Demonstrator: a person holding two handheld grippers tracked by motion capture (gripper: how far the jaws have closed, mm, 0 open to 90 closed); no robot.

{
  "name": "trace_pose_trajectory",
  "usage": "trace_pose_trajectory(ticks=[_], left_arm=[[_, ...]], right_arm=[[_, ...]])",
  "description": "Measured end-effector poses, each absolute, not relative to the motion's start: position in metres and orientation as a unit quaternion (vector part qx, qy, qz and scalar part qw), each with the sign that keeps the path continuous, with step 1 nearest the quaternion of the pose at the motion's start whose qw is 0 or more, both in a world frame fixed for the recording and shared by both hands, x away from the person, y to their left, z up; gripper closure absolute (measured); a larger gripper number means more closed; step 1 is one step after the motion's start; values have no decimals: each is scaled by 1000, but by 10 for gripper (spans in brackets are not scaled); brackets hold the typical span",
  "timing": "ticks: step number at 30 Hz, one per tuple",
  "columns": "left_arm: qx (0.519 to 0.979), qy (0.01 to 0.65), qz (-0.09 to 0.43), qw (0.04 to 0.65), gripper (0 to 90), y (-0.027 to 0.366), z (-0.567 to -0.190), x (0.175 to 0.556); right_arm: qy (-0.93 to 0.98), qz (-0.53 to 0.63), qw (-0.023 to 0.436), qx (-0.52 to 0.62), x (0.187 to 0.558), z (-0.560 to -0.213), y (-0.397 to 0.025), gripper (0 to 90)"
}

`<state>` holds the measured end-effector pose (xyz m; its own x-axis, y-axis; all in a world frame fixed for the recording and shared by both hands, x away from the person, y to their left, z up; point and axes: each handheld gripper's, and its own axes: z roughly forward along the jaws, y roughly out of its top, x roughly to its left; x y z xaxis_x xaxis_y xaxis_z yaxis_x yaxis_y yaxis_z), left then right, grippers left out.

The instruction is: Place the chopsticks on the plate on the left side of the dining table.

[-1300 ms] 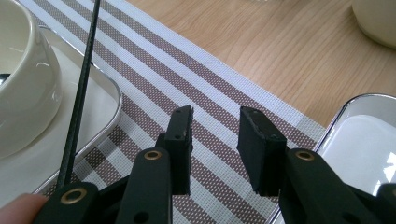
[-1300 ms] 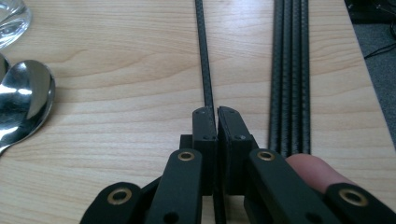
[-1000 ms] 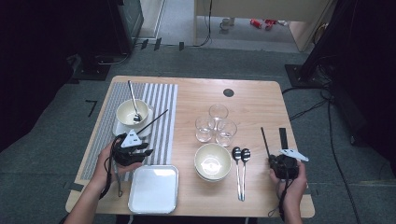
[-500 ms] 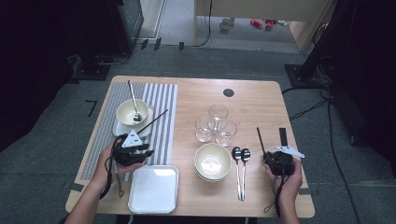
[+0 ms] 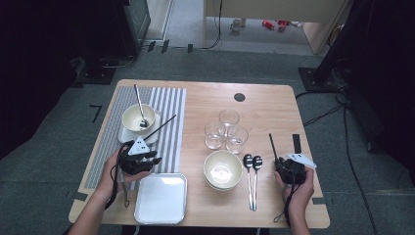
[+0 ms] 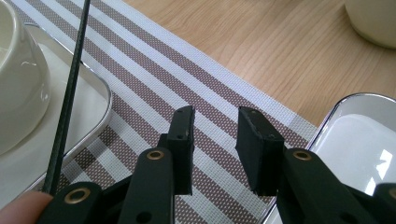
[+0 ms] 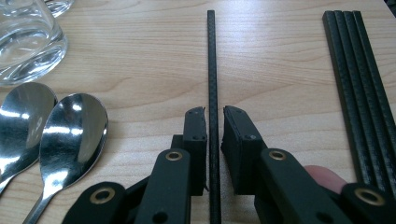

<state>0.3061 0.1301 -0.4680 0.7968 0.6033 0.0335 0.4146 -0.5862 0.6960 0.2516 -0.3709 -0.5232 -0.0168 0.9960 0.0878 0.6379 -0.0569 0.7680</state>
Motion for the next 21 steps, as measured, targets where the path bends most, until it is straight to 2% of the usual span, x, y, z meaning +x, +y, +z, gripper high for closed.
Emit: trace_pose_trajectory(ticks=[4, 14, 17, 21], left_arm=[[880, 289, 135, 352, 678, 130, -468, 306], [875, 296, 134, 360, 673, 132, -465, 306], [873, 297, 133, 362, 673, 133, -464, 307], [871, 299, 134, 365, 671, 135, -463, 308]], right_arm=[[628, 325, 275, 652, 252, -523, -370, 860], [633, 328, 274, 646, 251, -523, -371, 875], [623, 348, 251, 654, 252, -523, -376, 876], [630, 344, 256, 647, 251, -520, -378, 876]])
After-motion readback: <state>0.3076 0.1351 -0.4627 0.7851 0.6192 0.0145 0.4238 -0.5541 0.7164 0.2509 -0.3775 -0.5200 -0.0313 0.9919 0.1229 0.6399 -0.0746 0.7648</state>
